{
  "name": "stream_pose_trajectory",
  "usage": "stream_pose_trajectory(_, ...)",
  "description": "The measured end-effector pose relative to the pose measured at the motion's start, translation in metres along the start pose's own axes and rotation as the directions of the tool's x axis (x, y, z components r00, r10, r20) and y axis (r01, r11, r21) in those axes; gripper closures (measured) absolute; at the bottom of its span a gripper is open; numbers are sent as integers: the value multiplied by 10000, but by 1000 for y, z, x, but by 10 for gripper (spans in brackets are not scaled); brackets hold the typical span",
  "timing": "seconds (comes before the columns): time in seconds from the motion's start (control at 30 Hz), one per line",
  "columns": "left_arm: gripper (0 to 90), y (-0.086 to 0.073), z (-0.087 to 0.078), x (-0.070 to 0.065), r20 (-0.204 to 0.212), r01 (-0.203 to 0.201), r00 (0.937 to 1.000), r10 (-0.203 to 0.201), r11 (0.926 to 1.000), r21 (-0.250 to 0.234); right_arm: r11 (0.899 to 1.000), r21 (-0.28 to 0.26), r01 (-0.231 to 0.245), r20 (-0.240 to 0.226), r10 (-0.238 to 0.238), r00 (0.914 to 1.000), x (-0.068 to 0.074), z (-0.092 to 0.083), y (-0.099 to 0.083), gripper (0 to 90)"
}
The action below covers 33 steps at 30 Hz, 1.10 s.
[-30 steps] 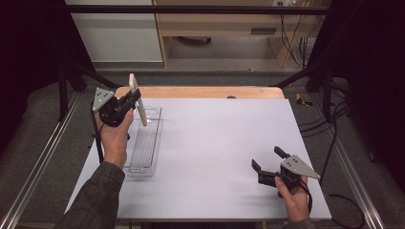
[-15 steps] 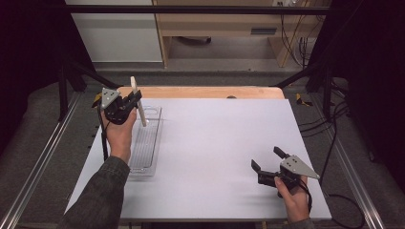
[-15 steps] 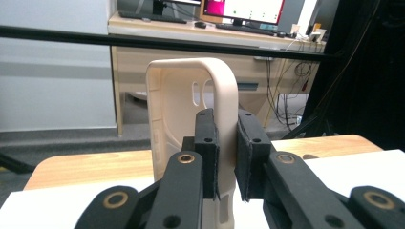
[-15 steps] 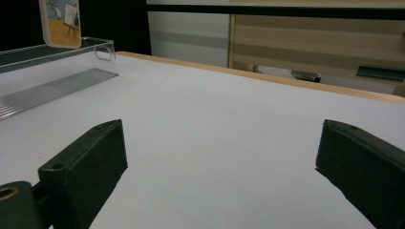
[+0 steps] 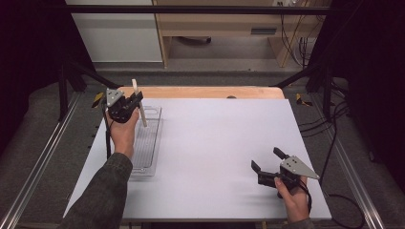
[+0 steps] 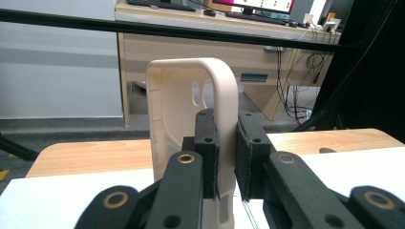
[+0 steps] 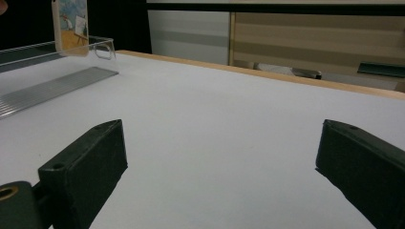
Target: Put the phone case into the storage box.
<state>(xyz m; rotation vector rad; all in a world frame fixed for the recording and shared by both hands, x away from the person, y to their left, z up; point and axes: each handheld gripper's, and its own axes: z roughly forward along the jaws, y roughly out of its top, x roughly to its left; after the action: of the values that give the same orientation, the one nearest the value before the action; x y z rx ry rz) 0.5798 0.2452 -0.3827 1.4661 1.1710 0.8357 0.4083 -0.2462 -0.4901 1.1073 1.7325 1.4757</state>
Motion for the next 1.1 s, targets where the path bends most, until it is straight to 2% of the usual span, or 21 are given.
stream_pose_trajectory(0.17, 802, -2, 3, 3, -212, -75, 9997, 75, 10000, -38, 10000, 18, -41, 41, 41, 10000, 0, 0, -1, 32)
stream_pose_trajectory(0.33, 802, -6, 9, 5, -340, 29, 9994, -26, 10000, 78, 9999, 91, -47, -18, 47, 10000, 3, 2, -3, 33)
stream_pose_trajectory(0.63, 802, -8, 11, 4, -271, -35, 9996, 40, 9998, 181, 9999, 95, -72, 18, 72, 10000, 3, 1, -3, 32)
stream_pose_trajectory(0.93, 802, -11, 13, 5, -262, 113, 9996, -108, 9997, 193, 9999, 99, -98, 84, 98, 9999, 3, 2, -3, 32)
stream_pose_trajectory(1.1, 802, -10, 13, 4, -196, 173, 9997, -170, 9997, 148, 9999, 145, 38, 105, -39, 9999, 4, 2, -3, 32)
